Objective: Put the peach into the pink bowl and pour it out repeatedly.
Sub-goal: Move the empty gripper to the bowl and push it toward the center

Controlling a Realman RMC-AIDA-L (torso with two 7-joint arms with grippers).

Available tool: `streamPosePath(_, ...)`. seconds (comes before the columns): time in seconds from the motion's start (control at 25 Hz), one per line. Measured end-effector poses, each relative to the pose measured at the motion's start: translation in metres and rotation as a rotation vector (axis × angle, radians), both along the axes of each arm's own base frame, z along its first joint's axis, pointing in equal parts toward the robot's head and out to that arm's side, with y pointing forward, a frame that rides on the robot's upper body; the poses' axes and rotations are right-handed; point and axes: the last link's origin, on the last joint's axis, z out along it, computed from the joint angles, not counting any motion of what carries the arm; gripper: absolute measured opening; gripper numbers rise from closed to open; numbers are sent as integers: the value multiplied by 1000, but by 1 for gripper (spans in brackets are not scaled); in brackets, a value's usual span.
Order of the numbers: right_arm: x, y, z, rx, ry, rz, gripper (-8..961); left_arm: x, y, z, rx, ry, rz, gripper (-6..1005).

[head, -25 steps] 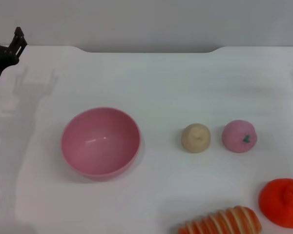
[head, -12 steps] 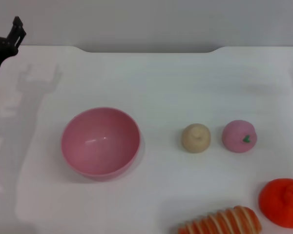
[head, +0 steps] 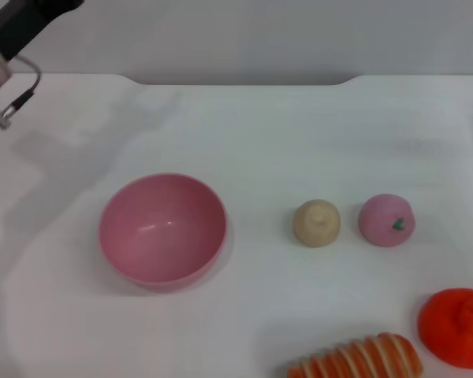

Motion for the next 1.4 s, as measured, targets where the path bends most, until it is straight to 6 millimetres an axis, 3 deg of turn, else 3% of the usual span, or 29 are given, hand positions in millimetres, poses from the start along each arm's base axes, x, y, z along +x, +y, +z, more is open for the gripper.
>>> streamPosePath(0.16,4,-4,0,1,2,-12,599,34,2,4,-224,64,-121,797)
streamPosePath(0.36,10,-7,1,2,2,-32,599,52,-2,7,-520,182,-113,795)
streamPosePath(0.6,14,-9,5,11,-1,-44,599,43,-12,17,-657,328,8,792)
streamPosePath(0.76,15,-9,7,16,-5,-42,599,25,-26,24,-774,525,152,790)
streamPosePath(0.96,13,-7,7,12,-11,-34,599,18,-39,26,-837,690,273,788)
streamPosePath(1.4,11,-6,7,9,-14,-28,598,4,-42,7,-819,759,413,783)
